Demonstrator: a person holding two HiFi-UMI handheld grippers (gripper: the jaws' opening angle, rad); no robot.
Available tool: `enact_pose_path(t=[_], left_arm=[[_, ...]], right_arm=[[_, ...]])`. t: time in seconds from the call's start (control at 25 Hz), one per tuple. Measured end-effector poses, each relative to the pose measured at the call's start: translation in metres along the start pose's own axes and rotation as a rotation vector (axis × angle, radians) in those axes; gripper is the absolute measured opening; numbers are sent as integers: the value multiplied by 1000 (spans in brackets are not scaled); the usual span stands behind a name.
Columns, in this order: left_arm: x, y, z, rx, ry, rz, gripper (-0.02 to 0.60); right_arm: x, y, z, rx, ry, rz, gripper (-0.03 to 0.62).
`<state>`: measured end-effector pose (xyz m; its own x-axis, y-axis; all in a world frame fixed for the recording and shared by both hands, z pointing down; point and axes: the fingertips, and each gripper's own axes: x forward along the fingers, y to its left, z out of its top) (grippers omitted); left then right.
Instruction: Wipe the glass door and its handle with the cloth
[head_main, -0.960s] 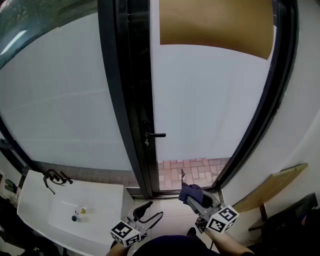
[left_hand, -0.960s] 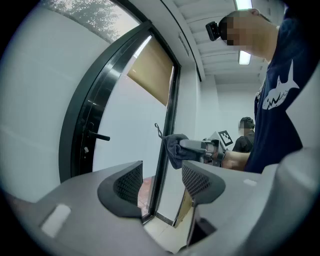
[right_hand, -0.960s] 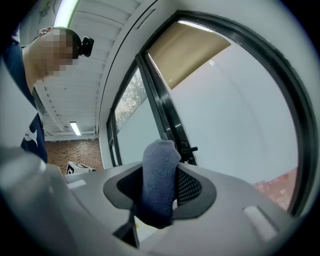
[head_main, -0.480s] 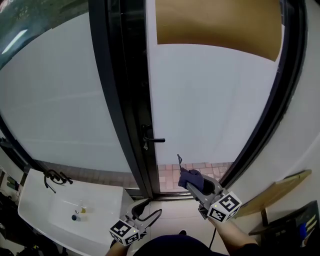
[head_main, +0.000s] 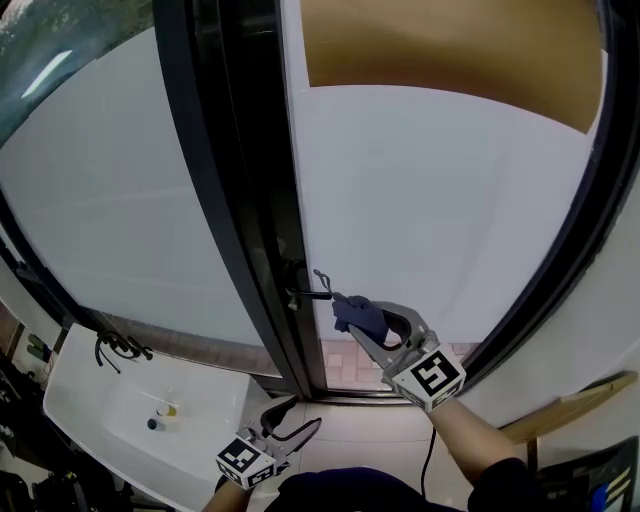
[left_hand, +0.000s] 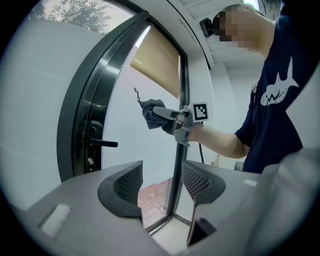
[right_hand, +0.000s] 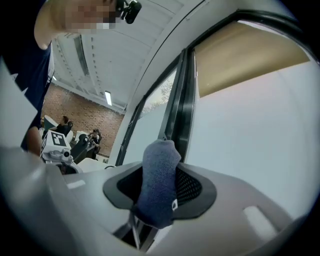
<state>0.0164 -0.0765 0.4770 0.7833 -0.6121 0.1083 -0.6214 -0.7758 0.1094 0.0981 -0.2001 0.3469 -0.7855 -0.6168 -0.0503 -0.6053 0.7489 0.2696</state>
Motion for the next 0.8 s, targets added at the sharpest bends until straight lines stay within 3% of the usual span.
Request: enact_pose_path(t=[0.2, 0.48, 0.8], left_arm=[[-1, 22, 5, -9, -8, 47, 242], [-1, 51, 10, -2, -17, -22, 242], [-13, 83, 11, -1, -25, -63, 242]], right_arm=[[51, -8, 0, -174, 38, 58, 156], [134, -12, 2, -566, 161, 41, 156], [216, -12, -33, -941, 285, 28, 155]])
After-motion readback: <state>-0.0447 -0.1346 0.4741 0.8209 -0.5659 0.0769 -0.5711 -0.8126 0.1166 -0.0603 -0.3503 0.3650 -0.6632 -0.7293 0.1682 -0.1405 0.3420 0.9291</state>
